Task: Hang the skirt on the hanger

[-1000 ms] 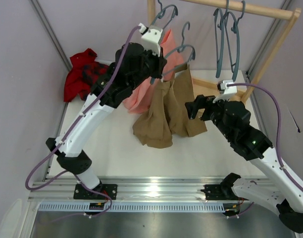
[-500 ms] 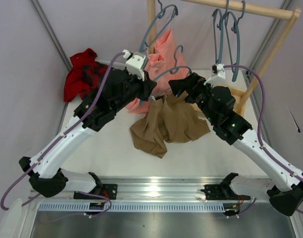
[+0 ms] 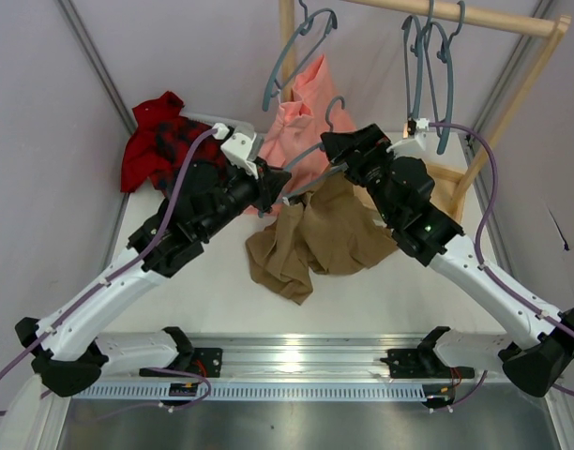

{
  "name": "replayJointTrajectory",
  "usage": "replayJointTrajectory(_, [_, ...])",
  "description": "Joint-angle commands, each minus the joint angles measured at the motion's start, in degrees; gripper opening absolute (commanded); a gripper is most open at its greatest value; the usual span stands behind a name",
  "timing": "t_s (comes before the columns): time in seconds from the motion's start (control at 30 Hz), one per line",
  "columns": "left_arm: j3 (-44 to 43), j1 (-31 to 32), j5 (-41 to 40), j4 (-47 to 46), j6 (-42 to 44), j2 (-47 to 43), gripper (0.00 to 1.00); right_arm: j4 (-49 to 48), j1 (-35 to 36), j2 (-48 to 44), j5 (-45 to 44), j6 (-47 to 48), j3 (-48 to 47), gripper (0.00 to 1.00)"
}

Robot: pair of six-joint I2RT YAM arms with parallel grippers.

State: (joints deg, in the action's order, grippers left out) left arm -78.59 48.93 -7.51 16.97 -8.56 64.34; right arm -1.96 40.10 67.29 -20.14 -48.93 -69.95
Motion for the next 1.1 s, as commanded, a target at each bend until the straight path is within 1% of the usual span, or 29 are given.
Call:
replayJointTrajectory(0.0, [0.27, 0.55, 0.13, -8.27, 0.47, -3.34, 0.0, -3.05, -0.02, -0.23, -6.39, -3.27, -0.1, 0.94])
replayJointTrajectory(0.17, [1.06, 0.64, 0.12, -8.27, 1.09, -4.92, 0.0, -1.38, -0.02, -0.22, -10.0, -4.42, 0.34, 0.91])
replayJointTrajectory(0.3, [1.42, 0.73, 0.21, -8.62, 1.52, -5.54, 0.0, -5.76, -0.02, -1.8, -10.97, -5.57, 3.5, 0.85])
replayJointTrajectory(0.57, [2.82, 1.0, 2.85, -10.55, 1.96, -7.12, 0.0, -7.0, -0.37, 0.65, -13.17, -4.77, 1.93, 0.84])
replayJointTrajectory(0.7, [4.22, 1.61, 3.73, -10.91, 2.32, -8.26, 0.0, -9.64, -0.9, 1.53, -13.61, -5.65, 1.49, 0.85])
replayJointTrajectory(0.8, [5.63, 2.14, 4.25, -12.49, 2.23, -9.4, 0.0, -9.12, -1.51, 2.85, -13.35, -7.67, 0.7, 0.85])
replayJointTrajectory(0.9, [6.08, 2.66, 6.36, -13.11, 2.58, -9.84, 0.0, -9.73, -2.04, 3.99, -11.42, -9.6, 0.96, 0.81])
replayJointTrajectory(1.0, [6.78, 3.37, 7.07, -12.93, 3.72, -10.28, 0.0, -11.66, -2.04, 4.35, -10.19, -9.52, 1.31, 0.67])
replayJointTrajectory(1.03, [7.3, 3.37, 7.07, -12.84, 4.16, -10.28, 0.0, -12.45, -1.95, 4.26, -10.01, -9.26, 1.57, 0.52])
replayJointTrajectory(1.07, [7.39, 3.37, 7.07, -12.58, 4.42, -10.28, 0.0, -13.68, -1.95, 4.0, -9.83, -9.17, 1.66, 0.43])
